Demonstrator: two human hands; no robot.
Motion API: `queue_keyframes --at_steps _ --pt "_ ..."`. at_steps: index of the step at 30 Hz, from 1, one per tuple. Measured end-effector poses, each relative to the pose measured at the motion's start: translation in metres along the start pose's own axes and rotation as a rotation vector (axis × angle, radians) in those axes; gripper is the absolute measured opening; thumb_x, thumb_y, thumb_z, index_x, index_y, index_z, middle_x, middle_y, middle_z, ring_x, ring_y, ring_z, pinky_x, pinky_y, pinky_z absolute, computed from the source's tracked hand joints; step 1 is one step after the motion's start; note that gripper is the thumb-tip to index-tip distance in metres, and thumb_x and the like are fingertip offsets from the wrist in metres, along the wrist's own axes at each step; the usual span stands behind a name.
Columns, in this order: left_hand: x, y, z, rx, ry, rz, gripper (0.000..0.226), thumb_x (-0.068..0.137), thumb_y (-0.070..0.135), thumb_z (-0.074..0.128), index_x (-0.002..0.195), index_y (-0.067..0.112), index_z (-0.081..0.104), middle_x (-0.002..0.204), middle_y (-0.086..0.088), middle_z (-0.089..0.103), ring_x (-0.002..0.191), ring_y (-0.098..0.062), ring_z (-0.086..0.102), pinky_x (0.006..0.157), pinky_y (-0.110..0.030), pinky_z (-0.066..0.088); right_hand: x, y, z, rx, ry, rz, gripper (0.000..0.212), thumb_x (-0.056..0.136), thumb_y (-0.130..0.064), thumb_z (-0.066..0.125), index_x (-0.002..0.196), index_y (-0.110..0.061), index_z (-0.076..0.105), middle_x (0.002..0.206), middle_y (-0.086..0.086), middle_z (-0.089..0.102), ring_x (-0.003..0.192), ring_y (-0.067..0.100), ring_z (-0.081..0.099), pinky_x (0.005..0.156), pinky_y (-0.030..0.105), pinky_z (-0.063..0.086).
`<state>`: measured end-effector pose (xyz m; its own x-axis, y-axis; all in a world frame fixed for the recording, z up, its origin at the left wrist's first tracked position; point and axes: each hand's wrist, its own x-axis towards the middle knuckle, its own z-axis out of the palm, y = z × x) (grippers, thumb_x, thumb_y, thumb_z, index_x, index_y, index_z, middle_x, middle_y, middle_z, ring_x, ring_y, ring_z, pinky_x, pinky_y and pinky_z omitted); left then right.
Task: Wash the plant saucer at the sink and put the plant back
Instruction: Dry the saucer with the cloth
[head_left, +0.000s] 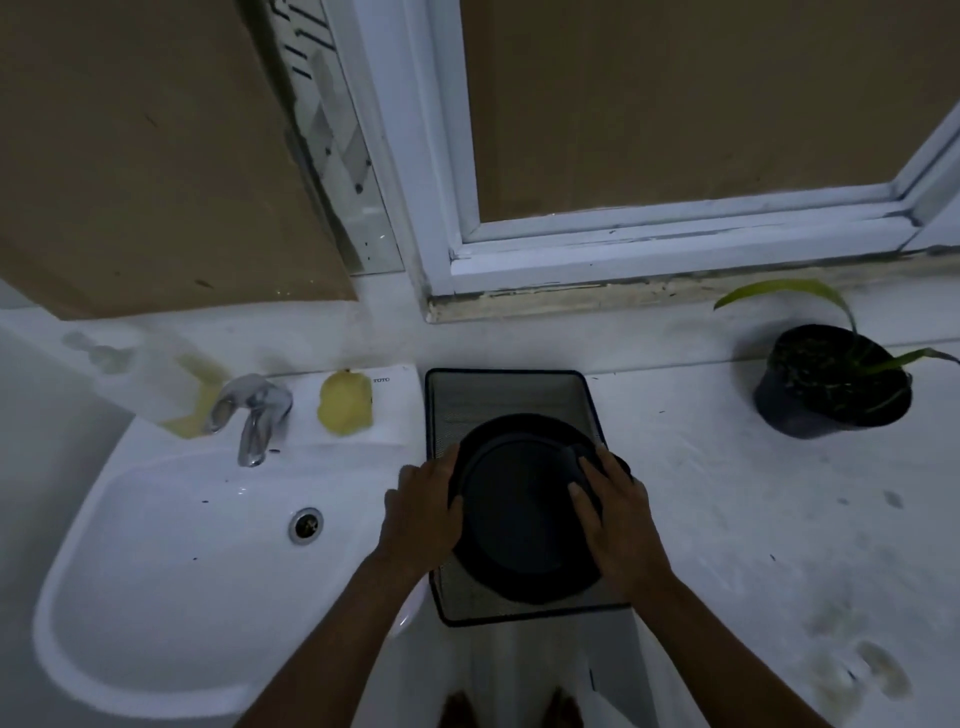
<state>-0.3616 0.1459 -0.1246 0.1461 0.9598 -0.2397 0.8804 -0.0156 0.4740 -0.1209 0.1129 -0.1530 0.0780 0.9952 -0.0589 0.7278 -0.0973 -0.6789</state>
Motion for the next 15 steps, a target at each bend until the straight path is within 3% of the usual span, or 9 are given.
queue_keyframes --at_steps 3,9,15 --pt "0.018 -0.004 0.005 0.162 0.012 -0.043 0.058 0.103 0.03 0.037 0.155 0.03 0.012 0.143 0.004 0.046 0.128 -0.023 0.029 0.1 -0.043 0.025 0.018 0.01 0.019 0.006 -0.03 0.02 0.045 0.102 -0.03 0.046 0.143 -0.013 0.048 0.159 0.005 0.026 0.139 0.032 0.031 0.112 0.032 0.023" --pt "0.034 -0.01 0.02 0.354 0.026 -0.055 0.062 0.098 0.027 0.039 0.155 0.027 0.014 0.148 0.01 0.041 0.133 -0.024 0.025 0.096 -0.043 0.024 0.034 0.027 0.04 -0.026 -0.06 0.023 0.043 0.102 -0.027 0.047 0.14 -0.01 0.051 0.155 0.012 0.033 0.138 0.036 0.035 0.113 0.042 0.028" --pt "0.039 -0.007 0.027 0.477 0.078 -0.051 0.065 0.09 0.023 0.051 0.152 0.023 0.031 0.141 0.004 0.051 0.132 -0.028 0.035 0.093 -0.047 0.028 0.041 0.032 0.047 -0.121 -0.103 -0.006 0.046 0.1 -0.03 0.052 0.139 -0.007 0.052 0.154 0.016 0.035 0.136 0.039 0.038 0.111 0.048 0.034"
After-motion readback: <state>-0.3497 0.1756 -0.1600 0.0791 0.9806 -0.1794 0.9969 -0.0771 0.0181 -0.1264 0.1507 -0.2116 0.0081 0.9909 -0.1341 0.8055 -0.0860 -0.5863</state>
